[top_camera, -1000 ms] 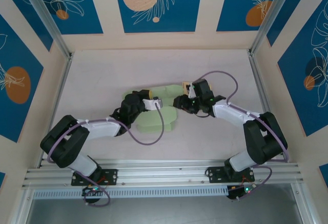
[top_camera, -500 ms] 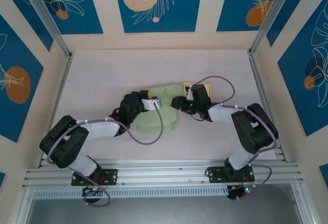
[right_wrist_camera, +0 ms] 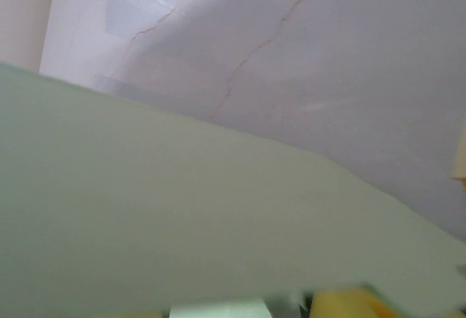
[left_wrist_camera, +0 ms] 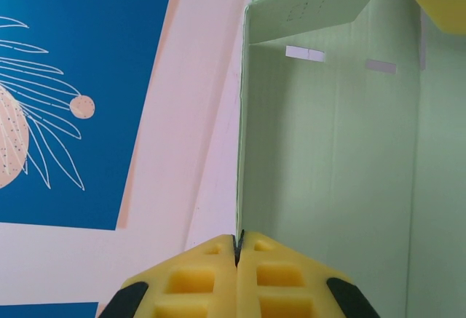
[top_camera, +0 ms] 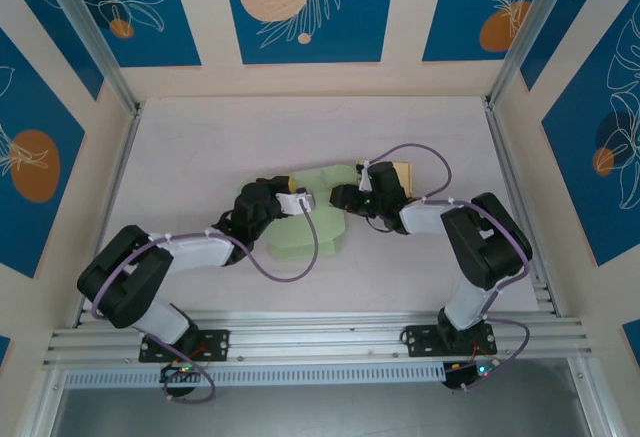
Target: Fold the paper box
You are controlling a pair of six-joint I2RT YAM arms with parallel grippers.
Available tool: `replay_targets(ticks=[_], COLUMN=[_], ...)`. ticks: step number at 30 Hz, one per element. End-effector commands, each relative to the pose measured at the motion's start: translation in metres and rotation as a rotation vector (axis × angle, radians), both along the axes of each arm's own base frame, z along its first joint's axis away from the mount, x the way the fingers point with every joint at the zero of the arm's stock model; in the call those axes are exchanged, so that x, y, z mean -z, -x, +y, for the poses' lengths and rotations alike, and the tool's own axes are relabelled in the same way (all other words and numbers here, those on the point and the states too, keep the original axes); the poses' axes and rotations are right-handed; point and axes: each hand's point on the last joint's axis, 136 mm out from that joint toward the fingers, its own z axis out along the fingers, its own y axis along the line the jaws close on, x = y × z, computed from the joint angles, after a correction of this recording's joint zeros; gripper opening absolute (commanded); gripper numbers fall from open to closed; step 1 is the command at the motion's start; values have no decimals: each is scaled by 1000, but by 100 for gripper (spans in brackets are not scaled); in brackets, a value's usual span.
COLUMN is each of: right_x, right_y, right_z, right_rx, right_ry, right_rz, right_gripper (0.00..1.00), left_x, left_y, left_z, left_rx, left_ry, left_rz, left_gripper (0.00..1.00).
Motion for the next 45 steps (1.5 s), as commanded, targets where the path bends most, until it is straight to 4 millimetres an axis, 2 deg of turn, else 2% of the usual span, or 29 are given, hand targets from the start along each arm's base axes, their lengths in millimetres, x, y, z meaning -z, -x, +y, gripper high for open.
replay_targets(ticks=[1, 4, 10, 17, 21, 26, 30, 38, 41, 45], right_x=[-31, -34, -30, -10, -2, -6, -11, -42, -62, -70], right_y=[-13, -13, -11, -13, -13, -9, -2, 26, 29, 20], right_z=[11, 18, 34, 52, 54, 41, 24, -9, -26, -51], right_rx=[-32, -56, -79, -101, -97, -77, -62, -102, -94, -44], right_ry=[-11, -21, -18, -39, -35, 1, 55, 122, 119, 137], right_rz=[-117, -122, -116, -50, -24, -18, -3, -31, -72, -82], right_gripper=[44, 36, 32, 30, 29, 30, 33, 42, 43, 43], left_x=[-1, 0, -2, 2, 8, 26, 30, 21, 18, 11], left_y=[0, -2, -3, -3, -3, -6, -7, -6, -4, -1], left_z=[-1, -2, -7, -15, -17, -7, -3, -7, -7, -8], left_rx=[16, 12, 18, 33, 34, 8, 6, 46, 52, 60], left_ry=[21, 20, 53, 37, -5, -116, -193, -207, -193, -157], left_rz=[11, 17, 30, 33, 28, 8, -30, -62, -66, -68], left_gripper=[0, 0, 0, 0, 0, 0, 0, 0, 0, 0])
